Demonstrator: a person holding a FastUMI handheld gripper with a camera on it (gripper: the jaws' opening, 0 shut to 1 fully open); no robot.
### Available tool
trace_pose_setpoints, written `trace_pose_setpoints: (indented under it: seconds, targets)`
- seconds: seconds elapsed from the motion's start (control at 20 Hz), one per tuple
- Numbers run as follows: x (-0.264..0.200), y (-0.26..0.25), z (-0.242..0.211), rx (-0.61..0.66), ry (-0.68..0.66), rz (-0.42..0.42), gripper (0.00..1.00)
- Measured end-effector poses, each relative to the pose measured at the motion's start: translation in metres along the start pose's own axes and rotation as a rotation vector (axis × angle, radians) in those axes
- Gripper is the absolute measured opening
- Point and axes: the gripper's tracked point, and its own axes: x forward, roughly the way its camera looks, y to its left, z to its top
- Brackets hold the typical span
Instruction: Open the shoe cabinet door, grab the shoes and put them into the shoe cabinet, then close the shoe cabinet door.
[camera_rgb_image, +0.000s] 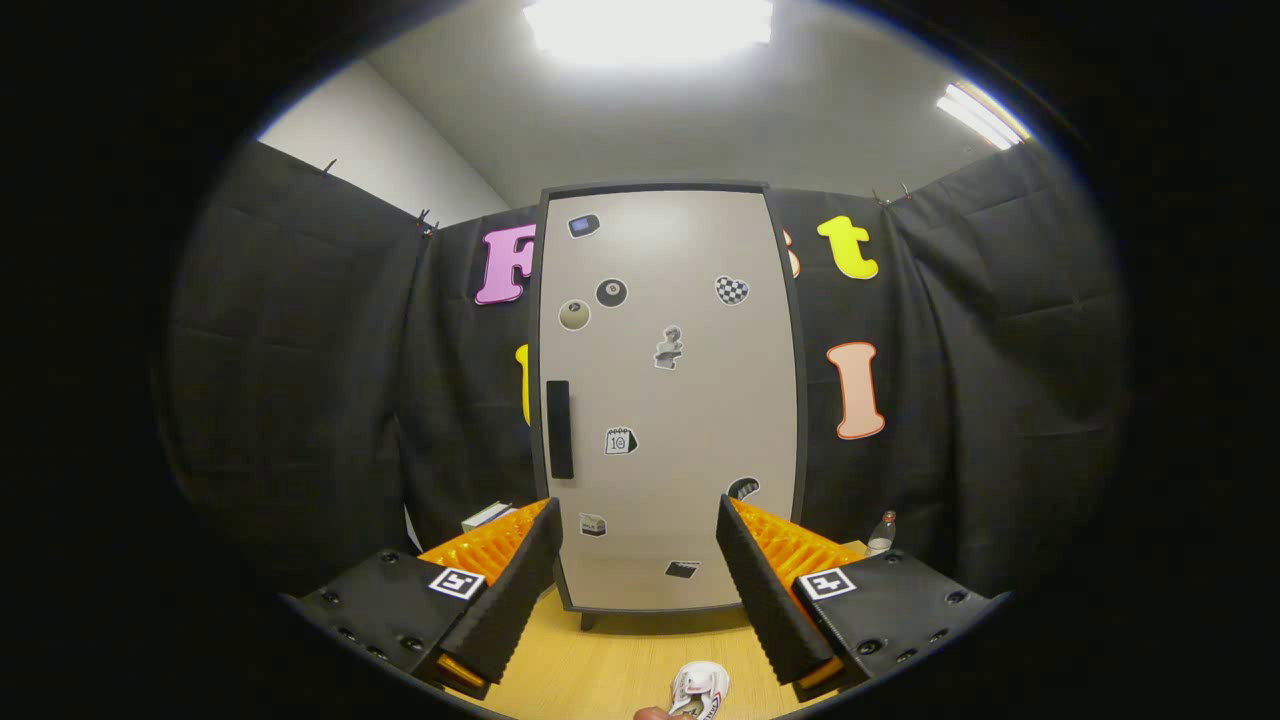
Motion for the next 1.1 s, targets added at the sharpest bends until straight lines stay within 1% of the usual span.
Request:
trace_pose_setpoints:
  seconds: [0.2,0.3,0.45,0.6,0.7,0.8,1.1]
  targets:
    - [0.014,0.009,-0.005,0.032,0.030,0.014,0.98]
    - [0.023,0.011,-0.002,0.024,0.030,0.010,0.98]
    - [0.038,0.019,0.003,0.046,0.025,0.038,0.98]
    - [0.071,0.032,0.008,0.095,0.042,0.071,0.97]
    - [0.092,0.038,0.009,0.112,0.057,0.076,0.96]
    - [0.115,0.043,0.011,0.101,0.064,0.080,0.97]
    - [0.182,0.068,0.007,0.026,0.078,0.104,0.97]
